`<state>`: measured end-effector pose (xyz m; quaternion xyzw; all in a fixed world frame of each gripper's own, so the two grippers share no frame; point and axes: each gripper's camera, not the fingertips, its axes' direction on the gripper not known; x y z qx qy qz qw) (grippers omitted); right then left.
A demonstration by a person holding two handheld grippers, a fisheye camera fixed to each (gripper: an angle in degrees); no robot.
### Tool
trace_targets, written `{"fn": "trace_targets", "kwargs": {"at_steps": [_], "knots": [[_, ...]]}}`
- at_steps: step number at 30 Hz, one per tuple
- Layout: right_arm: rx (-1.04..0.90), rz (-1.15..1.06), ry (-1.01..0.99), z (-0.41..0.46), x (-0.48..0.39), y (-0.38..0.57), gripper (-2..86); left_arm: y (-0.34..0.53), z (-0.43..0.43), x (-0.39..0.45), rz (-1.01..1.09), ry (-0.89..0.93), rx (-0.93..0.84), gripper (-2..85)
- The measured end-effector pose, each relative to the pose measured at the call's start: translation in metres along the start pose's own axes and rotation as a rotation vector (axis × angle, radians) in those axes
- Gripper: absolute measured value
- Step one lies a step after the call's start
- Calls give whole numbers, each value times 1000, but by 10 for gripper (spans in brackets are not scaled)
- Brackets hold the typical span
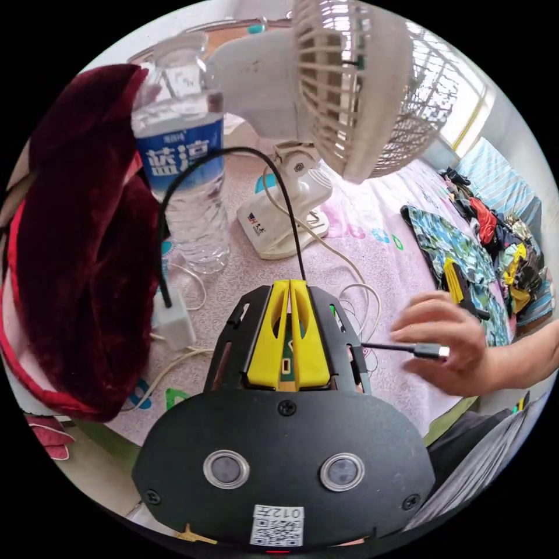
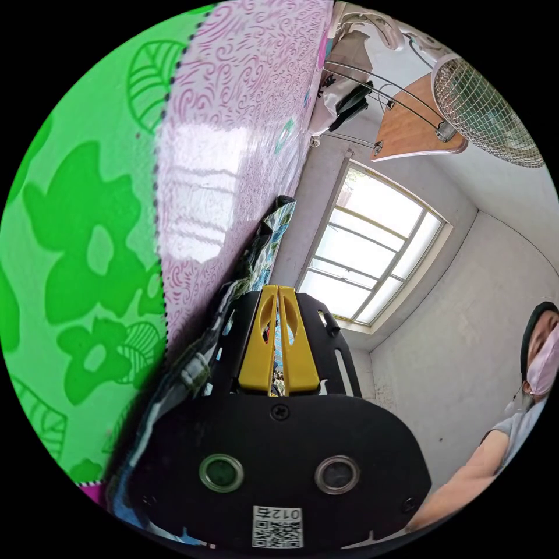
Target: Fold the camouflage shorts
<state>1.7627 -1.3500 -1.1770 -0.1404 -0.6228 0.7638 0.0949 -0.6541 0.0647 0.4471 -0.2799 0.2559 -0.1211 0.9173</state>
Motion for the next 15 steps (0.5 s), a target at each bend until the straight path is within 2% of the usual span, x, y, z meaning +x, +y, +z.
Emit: {"fn": "trace_targets", "kwargs": {"at_steps": [7,15], "knots": [[1,4,-2,-30,40,-105,-10,48,-45,17,-54,-18,19,-2],[-37,60,-1,-59,97,-222,-10,89,-62,99,-94,9,18,-2]]}}
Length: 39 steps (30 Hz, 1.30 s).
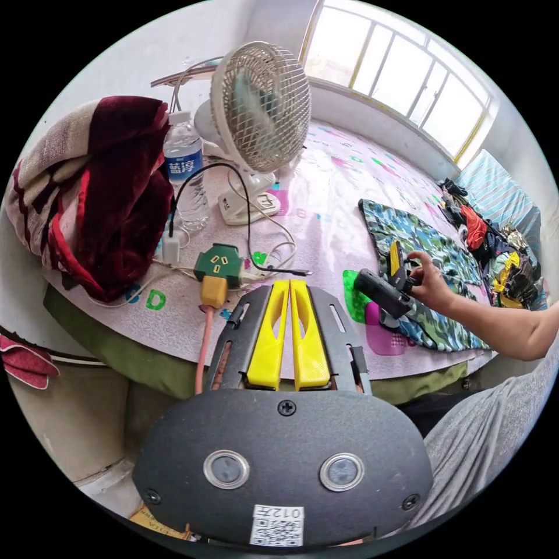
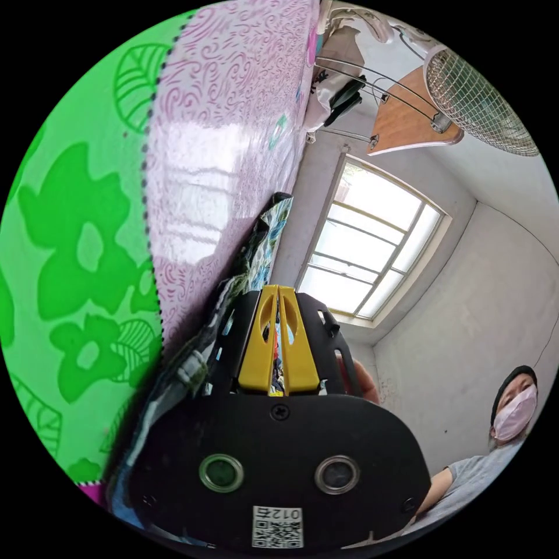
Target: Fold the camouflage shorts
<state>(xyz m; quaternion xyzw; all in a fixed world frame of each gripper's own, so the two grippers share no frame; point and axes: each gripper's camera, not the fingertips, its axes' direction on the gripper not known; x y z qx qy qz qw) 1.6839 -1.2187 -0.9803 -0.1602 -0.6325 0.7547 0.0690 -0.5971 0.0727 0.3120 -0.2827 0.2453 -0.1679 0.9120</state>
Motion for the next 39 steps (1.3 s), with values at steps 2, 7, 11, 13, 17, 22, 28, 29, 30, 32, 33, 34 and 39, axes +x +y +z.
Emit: {"fn": "trace_targets", "kwargs": {"at_steps": [2,7,11,13,17,22,28,29,30,32,33,34,39], "knots": [[21,41,33,-8,29,-29,-10,5,1,15,14,20,1,-2],[46,262,-337,-11,187,-54,-10,6,-1,45,68,87,45,-2],[102,544,-497,1,328,-24,-10,-1,11,71,180,209,54,-2],[98,658,-543,6,372,-1,-10,-4,26,86,257,279,39,-2],[-98,791,-611,12,420,45,-10,-10,83,120,352,391,-83,-1],[-279,864,-837,10,443,75,-10,-14,133,175,461,456,-184,-1],[-319,1373,-1149,57,499,131,-10,-18,173,234,468,441,-213,-1],[-245,1462,-1216,68,504,141,-10,-21,182,244,450,427,-219,-1],[-223,1499,-1239,74,505,145,-10,-24,192,254,427,411,-224,-1],[-229,1551,-1283,106,503,149,-10,-27,207,269,386,381,-228,-1],[-231,1553,-1290,114,501,149,-10,-29,217,281,355,358,-228,-1],[-224,1554,-1310,130,497,147,-10,-30,222,287,340,346,-229,-1],[-294,1336,-1406,200,468,114,-10,-27,271,340,192,183,-275,-1]]}}
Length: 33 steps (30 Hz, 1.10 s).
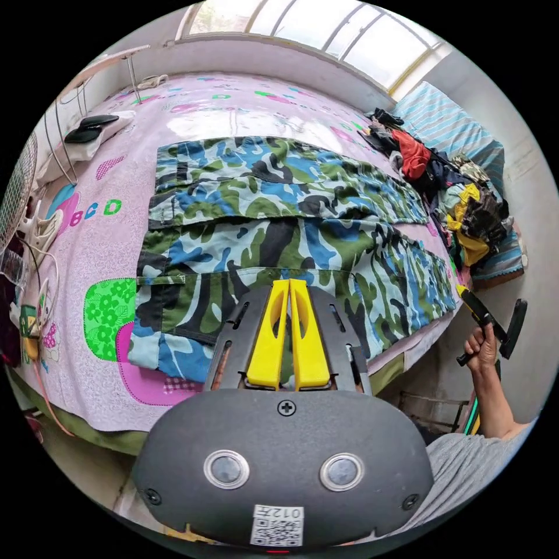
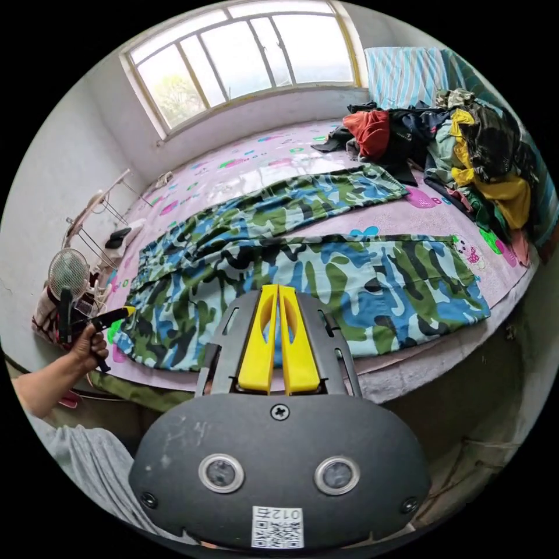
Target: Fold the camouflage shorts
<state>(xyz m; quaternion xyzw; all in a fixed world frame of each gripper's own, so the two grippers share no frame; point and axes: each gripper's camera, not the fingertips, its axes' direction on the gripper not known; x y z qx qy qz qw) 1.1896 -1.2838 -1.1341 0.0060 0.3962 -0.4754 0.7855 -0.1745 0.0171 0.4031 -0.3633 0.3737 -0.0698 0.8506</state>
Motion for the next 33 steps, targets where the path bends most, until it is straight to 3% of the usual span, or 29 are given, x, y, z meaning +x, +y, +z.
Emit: {"fn": "trace_targets", "kwargs": {"at_steps": [6,11,18,22,30,33], "knots": [[-265,-174,67,74,-33,-51,-9,-8,53,26,-90,-185,-133,-2],[-438,-248,125,119,-106,-83,-9,-4,83,28,-93,-210,-190,-1],[-420,-284,169,138,-217,-99,-7,-3,109,30,-66,-140,-144,1],[-387,-364,239,147,-292,-103,-5,-17,117,38,-1,-89,-202,5],[-493,-407,143,163,-384,-150,-7,-160,97,42,93,-220,49,12],[-614,-434,-46,170,-409,-194,-7,-224,112,44,135,-322,50,23]]}}
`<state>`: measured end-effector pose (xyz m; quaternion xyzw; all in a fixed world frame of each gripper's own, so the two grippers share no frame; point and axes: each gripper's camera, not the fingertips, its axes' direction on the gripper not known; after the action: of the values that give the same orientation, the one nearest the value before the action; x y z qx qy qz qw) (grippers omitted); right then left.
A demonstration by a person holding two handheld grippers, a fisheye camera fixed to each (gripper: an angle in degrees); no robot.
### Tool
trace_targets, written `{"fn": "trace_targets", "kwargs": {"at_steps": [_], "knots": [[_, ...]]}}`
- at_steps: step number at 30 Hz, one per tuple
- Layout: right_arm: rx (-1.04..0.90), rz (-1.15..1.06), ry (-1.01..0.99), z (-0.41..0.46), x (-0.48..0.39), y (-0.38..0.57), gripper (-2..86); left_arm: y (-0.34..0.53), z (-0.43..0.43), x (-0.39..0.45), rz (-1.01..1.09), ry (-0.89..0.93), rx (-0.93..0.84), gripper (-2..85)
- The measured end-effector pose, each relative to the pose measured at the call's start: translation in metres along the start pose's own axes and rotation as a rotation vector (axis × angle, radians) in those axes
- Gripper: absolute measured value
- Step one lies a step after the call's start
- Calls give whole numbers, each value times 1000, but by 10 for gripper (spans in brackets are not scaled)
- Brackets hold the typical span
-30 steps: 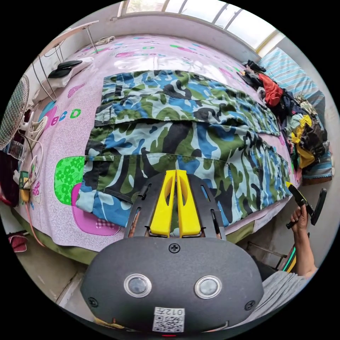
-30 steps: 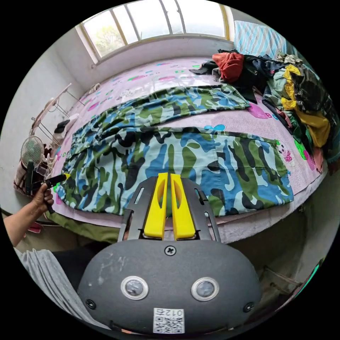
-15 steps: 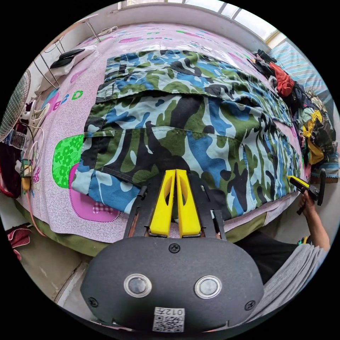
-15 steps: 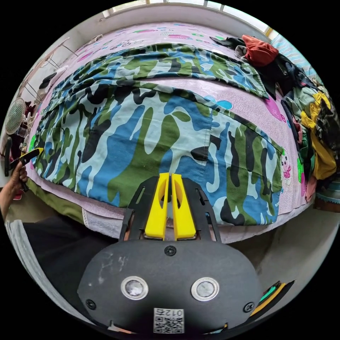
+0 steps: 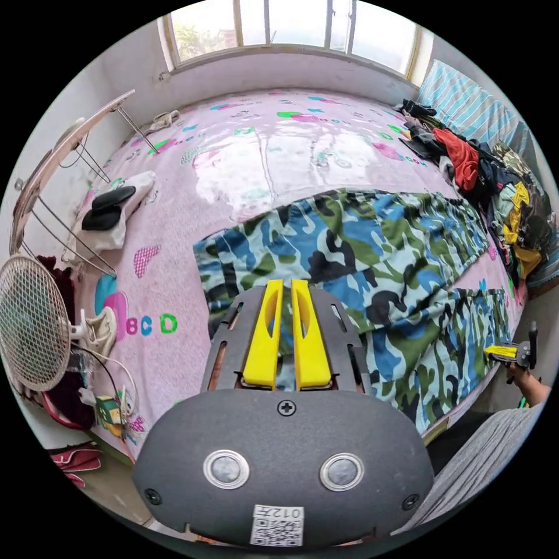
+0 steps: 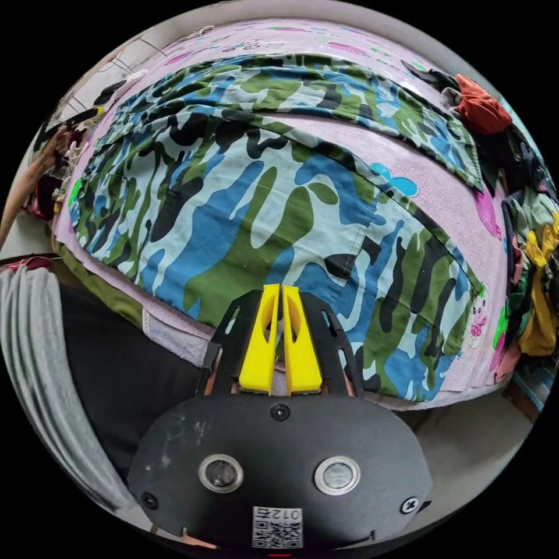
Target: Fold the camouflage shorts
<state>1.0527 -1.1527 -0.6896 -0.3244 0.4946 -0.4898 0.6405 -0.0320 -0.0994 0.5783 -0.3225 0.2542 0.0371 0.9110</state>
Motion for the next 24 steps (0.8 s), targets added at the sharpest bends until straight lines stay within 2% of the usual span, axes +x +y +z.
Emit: {"fn": "trace_targets", "kwargs": {"at_steps": [1,6,11,15,19,24], "knots": [[31,-7,-51,-18,3,-19,-7,-12,5,1,10,-16,-6,25],[169,31,-40,-80,32,-116,-8,-99,63,12,114,-101,-125,56],[262,54,-37,-131,73,-252,-6,-134,117,30,256,-194,-281,72],[320,137,-63,-165,112,-344,-2,-147,150,39,309,-138,-375,73],[374,279,-74,-200,154,-440,14,-153,161,43,325,-93,-384,67],[290,375,35,-210,169,-535,64,-155,167,53,320,-46,-379,45]]}}
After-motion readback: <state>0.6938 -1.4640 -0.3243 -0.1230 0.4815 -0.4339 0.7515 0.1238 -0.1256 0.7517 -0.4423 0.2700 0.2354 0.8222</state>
